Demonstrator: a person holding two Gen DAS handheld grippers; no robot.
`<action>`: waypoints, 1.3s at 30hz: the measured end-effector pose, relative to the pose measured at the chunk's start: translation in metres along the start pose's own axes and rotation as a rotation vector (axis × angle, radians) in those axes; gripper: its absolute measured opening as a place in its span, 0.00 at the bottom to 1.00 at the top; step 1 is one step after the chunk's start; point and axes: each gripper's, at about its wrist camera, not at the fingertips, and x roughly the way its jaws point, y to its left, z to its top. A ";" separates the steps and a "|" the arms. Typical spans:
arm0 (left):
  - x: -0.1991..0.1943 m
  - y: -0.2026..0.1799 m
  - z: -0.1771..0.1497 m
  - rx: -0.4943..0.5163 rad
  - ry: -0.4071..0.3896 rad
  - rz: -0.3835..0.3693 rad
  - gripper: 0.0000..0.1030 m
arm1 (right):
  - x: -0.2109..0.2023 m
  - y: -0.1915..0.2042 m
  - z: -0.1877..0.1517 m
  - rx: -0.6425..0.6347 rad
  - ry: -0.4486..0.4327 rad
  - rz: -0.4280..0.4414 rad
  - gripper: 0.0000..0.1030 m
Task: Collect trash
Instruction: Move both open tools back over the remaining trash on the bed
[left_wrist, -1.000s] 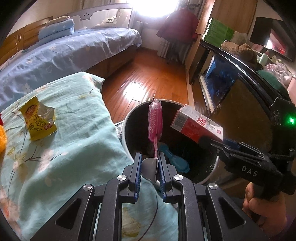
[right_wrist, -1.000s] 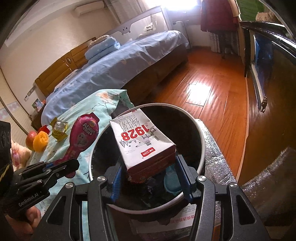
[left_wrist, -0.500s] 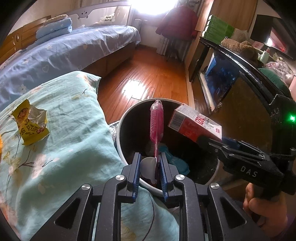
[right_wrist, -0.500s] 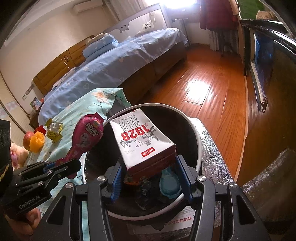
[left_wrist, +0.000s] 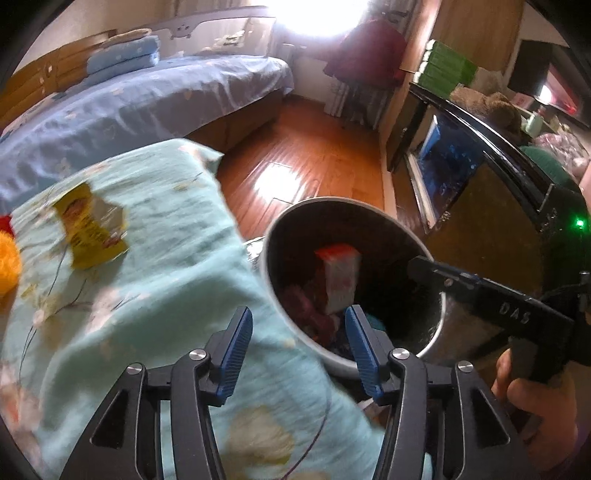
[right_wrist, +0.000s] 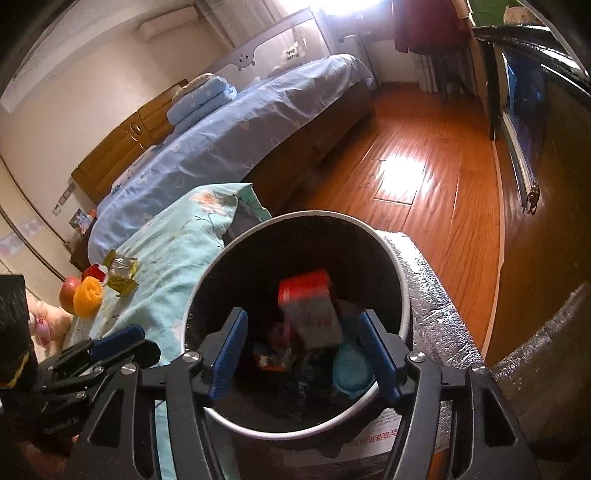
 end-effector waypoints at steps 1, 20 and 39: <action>-0.003 0.004 -0.004 -0.013 -0.001 0.003 0.56 | -0.001 0.002 0.000 -0.002 -0.001 0.004 0.64; -0.088 0.086 -0.077 -0.224 -0.063 0.118 0.61 | -0.003 0.082 -0.023 -0.116 0.002 0.108 0.79; -0.128 0.152 -0.099 -0.346 -0.096 0.211 0.61 | 0.033 0.172 -0.043 -0.265 0.073 0.192 0.80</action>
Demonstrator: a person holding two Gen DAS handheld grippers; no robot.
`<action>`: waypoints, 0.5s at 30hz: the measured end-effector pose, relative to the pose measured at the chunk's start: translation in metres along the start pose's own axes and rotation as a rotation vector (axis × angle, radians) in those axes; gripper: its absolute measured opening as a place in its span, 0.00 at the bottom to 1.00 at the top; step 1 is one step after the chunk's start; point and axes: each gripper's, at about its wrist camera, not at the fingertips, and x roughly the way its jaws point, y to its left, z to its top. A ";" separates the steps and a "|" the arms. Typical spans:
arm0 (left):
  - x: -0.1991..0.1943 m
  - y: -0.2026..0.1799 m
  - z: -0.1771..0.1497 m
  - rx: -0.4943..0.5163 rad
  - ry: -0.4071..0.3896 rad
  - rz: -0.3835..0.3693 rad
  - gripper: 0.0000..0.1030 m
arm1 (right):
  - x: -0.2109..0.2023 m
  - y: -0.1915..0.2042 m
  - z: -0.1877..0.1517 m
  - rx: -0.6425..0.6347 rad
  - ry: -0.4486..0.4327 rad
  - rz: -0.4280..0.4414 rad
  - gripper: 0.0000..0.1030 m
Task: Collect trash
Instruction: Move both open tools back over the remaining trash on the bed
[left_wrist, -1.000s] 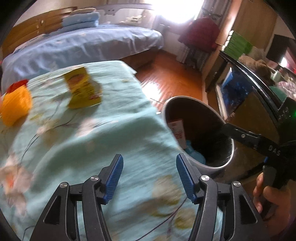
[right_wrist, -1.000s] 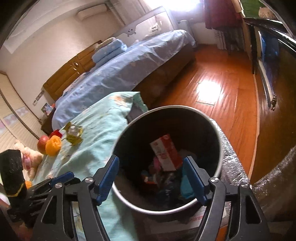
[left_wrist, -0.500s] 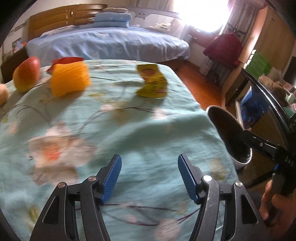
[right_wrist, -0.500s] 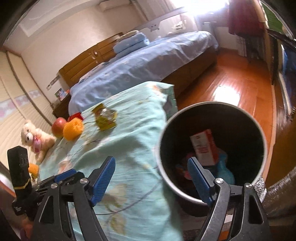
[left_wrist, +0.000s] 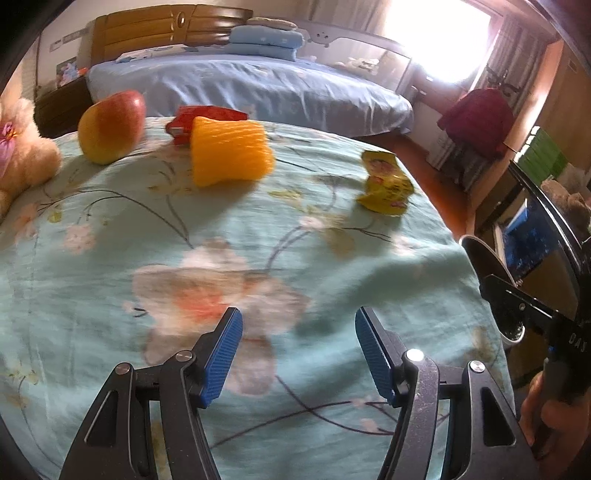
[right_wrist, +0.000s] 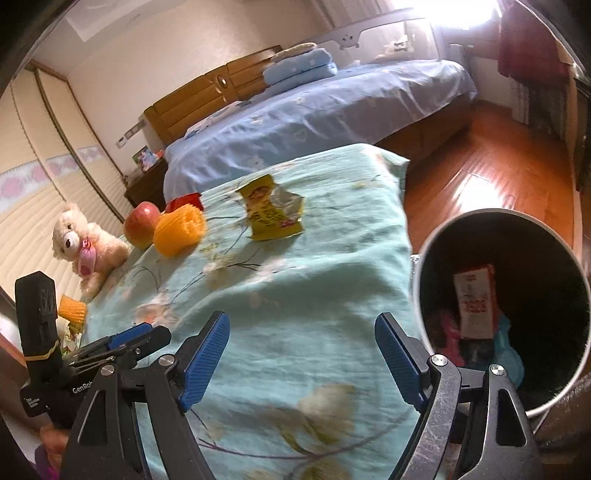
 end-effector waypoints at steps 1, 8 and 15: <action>0.000 0.002 0.001 -0.004 -0.001 0.003 0.61 | 0.003 0.003 0.001 -0.006 0.004 0.002 0.80; 0.004 0.016 0.011 -0.025 -0.011 0.029 0.62 | 0.019 0.014 0.006 -0.021 0.020 0.013 0.80; 0.018 0.029 0.028 -0.039 -0.018 0.056 0.62 | 0.036 0.020 0.017 -0.024 0.030 0.020 0.80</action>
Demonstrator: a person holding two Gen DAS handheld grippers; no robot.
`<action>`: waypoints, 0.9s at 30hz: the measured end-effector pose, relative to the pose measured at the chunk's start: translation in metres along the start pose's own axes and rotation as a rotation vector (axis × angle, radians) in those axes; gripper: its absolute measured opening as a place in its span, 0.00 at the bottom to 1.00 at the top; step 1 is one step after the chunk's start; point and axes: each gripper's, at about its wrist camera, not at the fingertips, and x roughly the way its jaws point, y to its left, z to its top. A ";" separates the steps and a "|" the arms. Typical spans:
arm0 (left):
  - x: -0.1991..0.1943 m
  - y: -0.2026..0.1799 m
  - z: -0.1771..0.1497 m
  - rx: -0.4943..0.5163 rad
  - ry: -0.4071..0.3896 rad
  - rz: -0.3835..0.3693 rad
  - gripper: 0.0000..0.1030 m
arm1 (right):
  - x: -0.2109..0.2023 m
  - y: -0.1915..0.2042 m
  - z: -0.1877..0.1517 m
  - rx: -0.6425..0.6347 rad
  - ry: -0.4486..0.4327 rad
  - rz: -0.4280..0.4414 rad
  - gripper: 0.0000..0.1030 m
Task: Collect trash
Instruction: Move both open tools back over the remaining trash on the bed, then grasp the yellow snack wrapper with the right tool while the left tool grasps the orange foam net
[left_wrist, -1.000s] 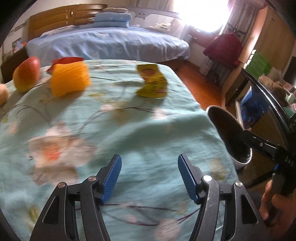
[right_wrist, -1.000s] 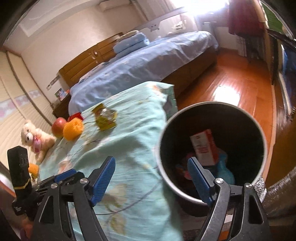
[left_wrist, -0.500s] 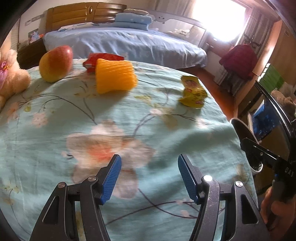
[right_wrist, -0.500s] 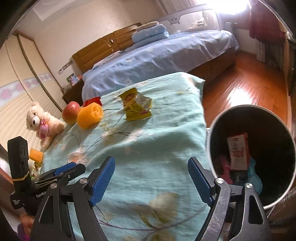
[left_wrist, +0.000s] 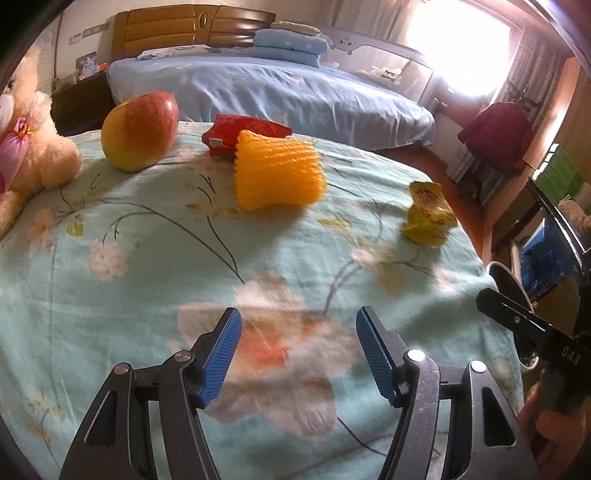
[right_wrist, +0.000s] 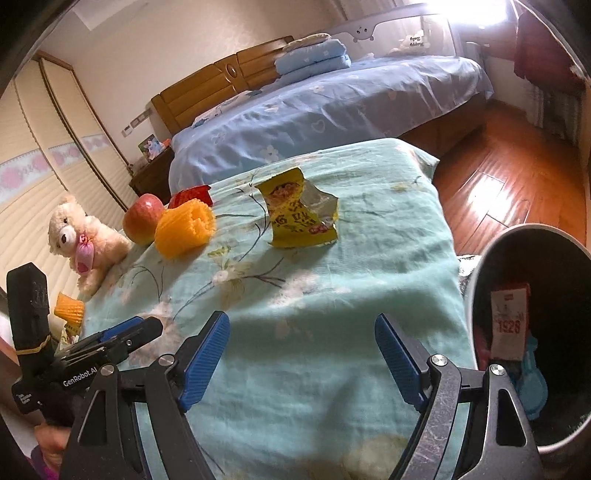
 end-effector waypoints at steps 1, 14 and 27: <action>0.003 0.001 0.003 0.001 0.002 0.004 0.63 | 0.002 0.000 0.002 0.000 0.001 0.000 0.80; 0.042 0.022 0.052 -0.013 -0.015 0.040 0.63 | 0.036 0.000 0.035 0.019 0.002 0.001 0.80; 0.076 0.030 0.082 -0.005 -0.066 0.007 0.60 | 0.071 0.002 0.060 -0.012 0.015 -0.045 0.62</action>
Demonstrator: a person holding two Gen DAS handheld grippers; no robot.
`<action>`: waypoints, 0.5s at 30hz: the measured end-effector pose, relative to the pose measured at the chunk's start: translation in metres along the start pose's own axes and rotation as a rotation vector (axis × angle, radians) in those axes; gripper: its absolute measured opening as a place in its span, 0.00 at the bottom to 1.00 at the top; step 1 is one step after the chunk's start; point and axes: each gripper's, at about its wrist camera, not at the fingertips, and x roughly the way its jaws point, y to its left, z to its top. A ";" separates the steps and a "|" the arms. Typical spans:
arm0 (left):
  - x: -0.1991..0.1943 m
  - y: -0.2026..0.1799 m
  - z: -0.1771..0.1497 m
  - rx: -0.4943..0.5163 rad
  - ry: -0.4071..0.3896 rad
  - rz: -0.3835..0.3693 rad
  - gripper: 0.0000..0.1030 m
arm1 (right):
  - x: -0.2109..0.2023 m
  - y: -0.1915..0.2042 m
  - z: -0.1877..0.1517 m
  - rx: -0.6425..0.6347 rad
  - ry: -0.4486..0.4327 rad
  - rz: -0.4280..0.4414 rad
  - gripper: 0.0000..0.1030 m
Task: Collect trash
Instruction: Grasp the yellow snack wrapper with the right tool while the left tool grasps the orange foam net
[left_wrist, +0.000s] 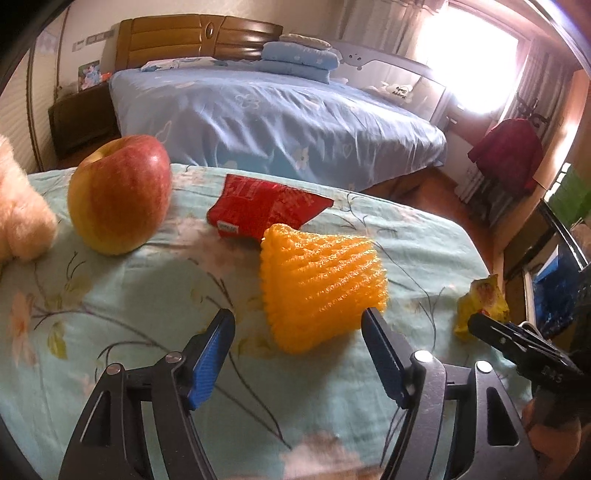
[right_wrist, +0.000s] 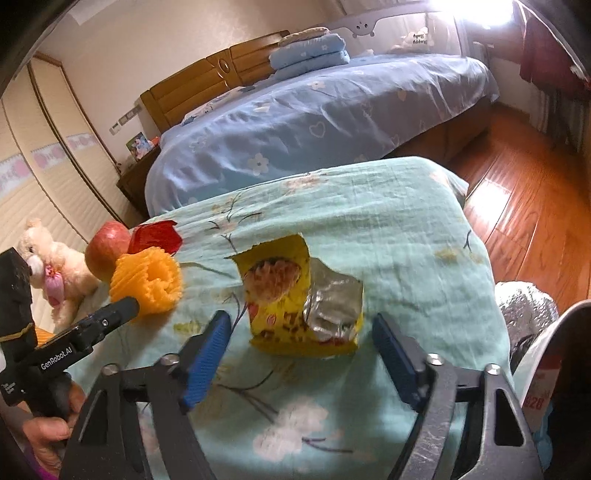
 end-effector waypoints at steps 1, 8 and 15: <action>0.002 -0.001 0.000 0.007 -0.003 -0.010 0.41 | 0.001 0.001 0.000 -0.006 0.006 -0.007 0.55; 0.008 -0.013 -0.006 0.045 0.014 -0.025 0.14 | -0.002 0.000 -0.005 -0.024 -0.004 -0.002 0.50; -0.010 -0.026 -0.022 0.044 0.021 -0.057 0.12 | -0.018 0.000 -0.014 -0.016 -0.010 0.014 0.49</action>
